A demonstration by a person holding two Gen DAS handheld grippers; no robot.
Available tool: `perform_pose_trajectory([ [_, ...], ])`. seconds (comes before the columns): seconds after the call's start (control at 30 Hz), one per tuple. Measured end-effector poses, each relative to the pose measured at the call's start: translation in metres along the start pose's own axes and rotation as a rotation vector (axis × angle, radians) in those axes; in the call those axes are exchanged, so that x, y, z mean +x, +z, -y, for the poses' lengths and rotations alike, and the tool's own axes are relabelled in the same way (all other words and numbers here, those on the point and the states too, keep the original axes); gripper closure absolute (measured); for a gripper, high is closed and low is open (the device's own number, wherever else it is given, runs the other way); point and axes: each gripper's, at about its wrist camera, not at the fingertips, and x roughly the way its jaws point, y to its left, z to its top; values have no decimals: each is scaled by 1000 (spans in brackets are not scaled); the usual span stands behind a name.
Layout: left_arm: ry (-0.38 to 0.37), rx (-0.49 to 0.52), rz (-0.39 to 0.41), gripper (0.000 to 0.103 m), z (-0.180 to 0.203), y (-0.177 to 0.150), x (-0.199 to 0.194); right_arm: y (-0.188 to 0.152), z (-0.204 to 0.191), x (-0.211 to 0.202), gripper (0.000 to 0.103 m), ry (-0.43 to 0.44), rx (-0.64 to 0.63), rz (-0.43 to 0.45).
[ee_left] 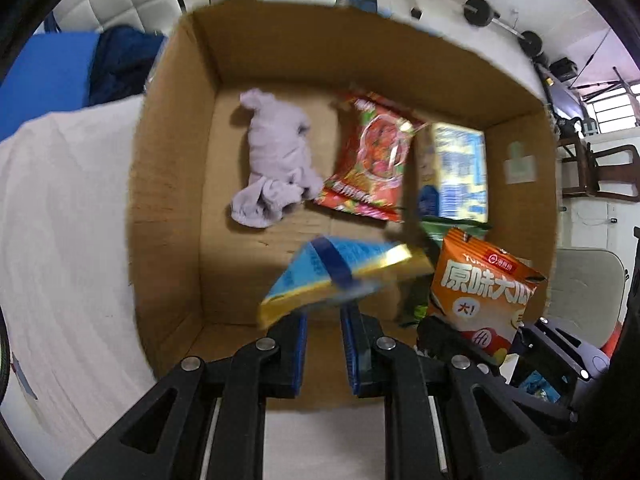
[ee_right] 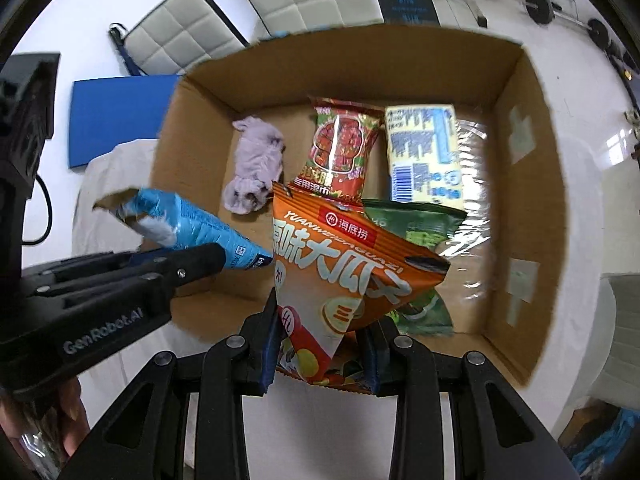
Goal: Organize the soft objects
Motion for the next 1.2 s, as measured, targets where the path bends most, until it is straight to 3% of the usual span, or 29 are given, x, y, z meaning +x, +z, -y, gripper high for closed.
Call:
perform_pose_trajectory([
  [0.3, -10, -50, -30, 85, -11, 7, 21, 19, 3, 47, 63, -13, 9, -74],
  [0.43, 12, -48, -1, 78, -9, 8, 15, 19, 1, 47, 43, -23, 2, -63],
  [0.57, 35, -44, 46, 72, -4, 2, 1, 15, -1, 34, 38, -44, -8, -34],
  [0.63, 35, -52, 71, 66, -4, -2, -7, 12, -1, 24, 27, -58, -12, -21],
  [0.73, 33, -59, 110, 63, -5, -4, -20, 10, 3, 12, 27, -90, -11, 3],
  [0.83, 56, -56, 153, 47, -4, -10, -33, 6, 10, 3, 27, -124, -1, 15],
  [0.9, 89, -46, 185, 30, -7, -13, -42, 4, 14, -2, 26, -157, 6, 32],
  [0.97, 119, -37, 211, 20, -5, -17, -47, 2, 19, -6, 12, -177, 14, 49],
  [1.0, 125, -31, 222, 16, -3, -19, -49, 0, 22, -8, 2, -182, 21, 58],
  [1.03, 129, -27, 228, 15, 0, -21, -49, 0, 25, -10, 0, -187, 27, 64],
  [1.2, 165, -10, 265, 8, 8, -28, -50, -5, 36, -17, 0, -231, 42, 85],
])
